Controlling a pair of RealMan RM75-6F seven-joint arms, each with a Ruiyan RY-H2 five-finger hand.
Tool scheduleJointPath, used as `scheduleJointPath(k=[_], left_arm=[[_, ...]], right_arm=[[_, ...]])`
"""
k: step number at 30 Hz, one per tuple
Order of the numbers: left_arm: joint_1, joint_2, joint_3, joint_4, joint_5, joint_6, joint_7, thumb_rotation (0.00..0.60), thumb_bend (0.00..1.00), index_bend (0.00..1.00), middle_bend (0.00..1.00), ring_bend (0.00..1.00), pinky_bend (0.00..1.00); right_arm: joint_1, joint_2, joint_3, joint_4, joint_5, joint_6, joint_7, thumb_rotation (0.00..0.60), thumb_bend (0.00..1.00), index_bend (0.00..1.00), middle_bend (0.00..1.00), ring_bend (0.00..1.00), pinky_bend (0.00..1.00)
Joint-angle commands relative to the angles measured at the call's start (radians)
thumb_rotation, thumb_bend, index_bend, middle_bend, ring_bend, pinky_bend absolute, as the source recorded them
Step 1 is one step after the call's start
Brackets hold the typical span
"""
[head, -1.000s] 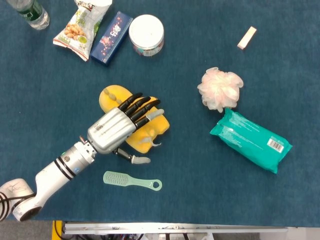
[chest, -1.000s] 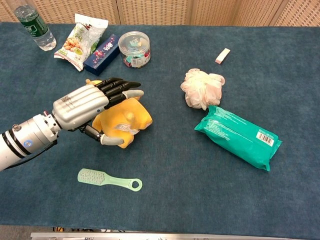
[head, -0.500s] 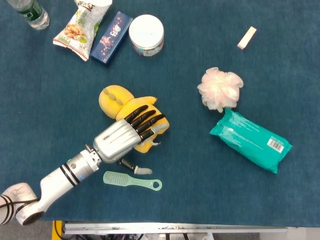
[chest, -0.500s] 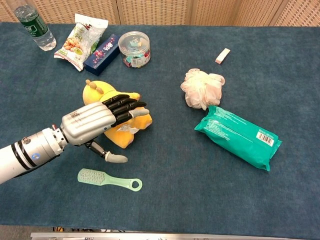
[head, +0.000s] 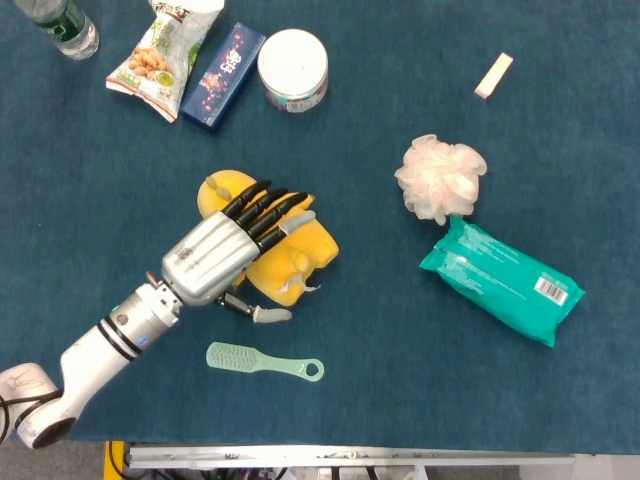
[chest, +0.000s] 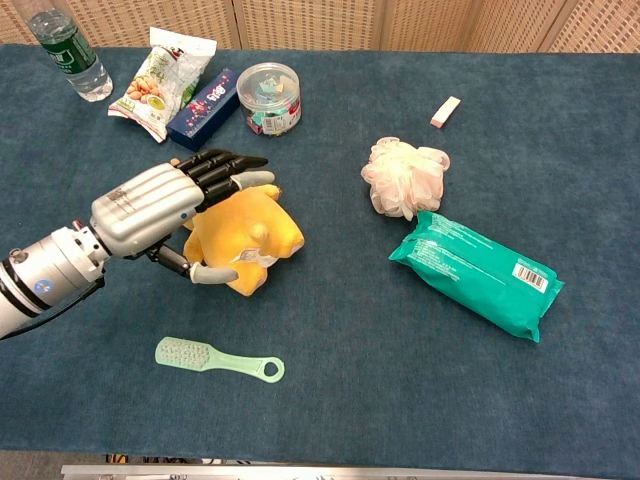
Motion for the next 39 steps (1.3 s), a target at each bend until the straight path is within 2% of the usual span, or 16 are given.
scheduleJointPath(k=[1,5,8,12,15,18,27,39], left_arm=[[0.013,0.033,-0.007,-0.034,-0.003,0.025,0.004,0.122,0.02,0.0,0.0,0.0,0.0],[0.034,0.082,-0.027,-0.085,-0.044,0.038,0.008,0.125,0.02,0.0,0.0,0.0,0.0],[0.056,0.122,-0.043,-0.119,-0.087,0.047,0.017,0.178,0.02,0.0,0.0,0.0,0.0],[0.096,0.177,-0.068,-0.166,-0.158,0.066,0.04,0.343,0.02,0.0,0.0,0.0,0.0],[0.127,0.213,-0.089,-0.2,-0.22,0.077,0.059,0.531,0.02,0.0,0.0,0.0,0.0],[0.158,0.246,-0.107,-0.241,-0.291,0.078,0.071,0.599,0.02,0.0,0.0,0.0,0.0],[0.276,0.335,-0.123,-0.318,-0.431,0.138,0.121,0.6,0.02,0.0,0.0,0.0,0.0],[0.416,0.365,-0.098,-0.365,-0.428,0.266,0.149,0.6,0.02,0.0,0.0,0.0,0.0]], right_arm=[[0.0,0.002,0.002,0.002,0.004,-0.002,0.002,0.6,0.21,0.41,0.37,0.25,0.27],[0.001,0.0,-0.001,0.005,0.009,-0.011,0.001,0.6,0.21,0.41,0.37,0.25,0.27],[0.004,-0.004,-0.002,0.011,0.011,-0.02,0.0,0.6,0.21,0.41,0.37,0.25,0.27],[0.009,-0.009,-0.002,0.024,0.008,-0.026,0.0,0.6,0.21,0.41,0.37,0.25,0.27],[0.016,-0.011,-0.005,0.035,0.001,-0.035,0.001,0.6,0.21,0.41,0.37,0.25,0.27],[0.021,-0.017,-0.008,0.045,-0.008,-0.039,-0.002,0.6,0.21,0.41,0.37,0.25,0.27],[0.03,-0.047,-0.019,0.092,-0.054,-0.027,0.026,0.6,0.21,0.4,0.37,0.25,0.27],[0.029,-0.044,-0.035,0.078,-0.085,-0.013,0.03,0.6,0.2,0.39,0.37,0.25,0.27]])
